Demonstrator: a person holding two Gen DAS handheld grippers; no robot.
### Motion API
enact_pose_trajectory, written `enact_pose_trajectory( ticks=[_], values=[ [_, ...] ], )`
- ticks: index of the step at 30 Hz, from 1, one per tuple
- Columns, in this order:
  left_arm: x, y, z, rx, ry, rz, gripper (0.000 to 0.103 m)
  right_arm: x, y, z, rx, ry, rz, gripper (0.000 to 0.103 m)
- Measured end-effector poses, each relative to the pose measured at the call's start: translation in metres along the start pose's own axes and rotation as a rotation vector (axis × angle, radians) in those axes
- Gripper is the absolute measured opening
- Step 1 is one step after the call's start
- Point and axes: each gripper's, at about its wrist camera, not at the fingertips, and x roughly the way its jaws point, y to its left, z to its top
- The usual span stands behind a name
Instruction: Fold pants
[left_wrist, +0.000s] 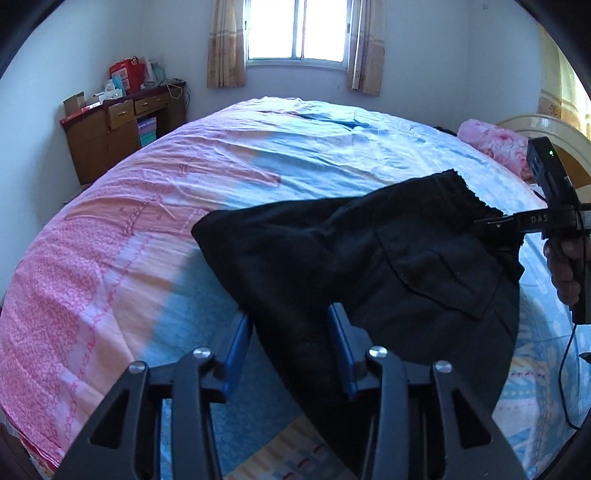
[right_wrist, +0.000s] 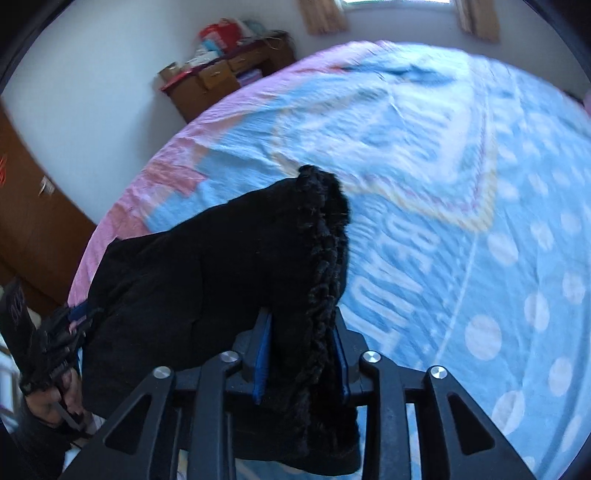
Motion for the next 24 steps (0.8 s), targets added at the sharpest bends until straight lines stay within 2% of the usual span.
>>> enact_pose_trajectory(
  ticks=[3,6,9,11,13,14,16,18,20,24],
  values=[
    [0.004,0.002,0.000,-0.011,0.003,0.011,0.055,0.003,-0.005,-0.003,0.009,0.005,-0.014,0.045],
    [0.007,0.004,-0.002,-0.025,0.000,0.025,0.062,0.005,-0.006,-0.005,0.017,0.003,-0.065,0.066],
    [0.005,0.003,-0.003,-0.033,-0.001,0.032,0.065,0.003,-0.011,-0.008,0.035,-0.009,-0.054,0.066],
    [0.005,0.003,-0.002,-0.032,0.002,0.038,0.067,0.002,-0.007,-0.008,0.025,-0.016,-0.086,0.069],
    [0.002,0.004,-0.001,-0.040,0.010,0.050,0.070,0.000,-0.004,-0.009,0.002,-0.032,-0.140,0.078],
    [-0.001,0.004,-0.001,-0.041,0.010,0.048,0.070,-0.002,-0.004,-0.009,0.009,-0.041,-0.142,0.078],
    [-0.015,0.005,0.002,-0.044,-0.007,0.043,0.071,-0.018,-0.004,-0.010,0.032,-0.099,-0.149,0.078],
    [-0.029,0.004,0.002,-0.037,-0.035,0.039,0.080,-0.039,-0.003,-0.012,0.043,-0.160,-0.174,0.079],
    [-0.045,0.002,0.003,-0.032,-0.061,0.034,0.085,-0.059,0.003,-0.016,0.032,-0.203,-0.242,0.079],
    [-0.081,-0.003,-0.001,-0.031,-0.107,0.023,0.090,-0.092,0.021,-0.035,0.020,-0.228,-0.261,0.079]
  ],
)
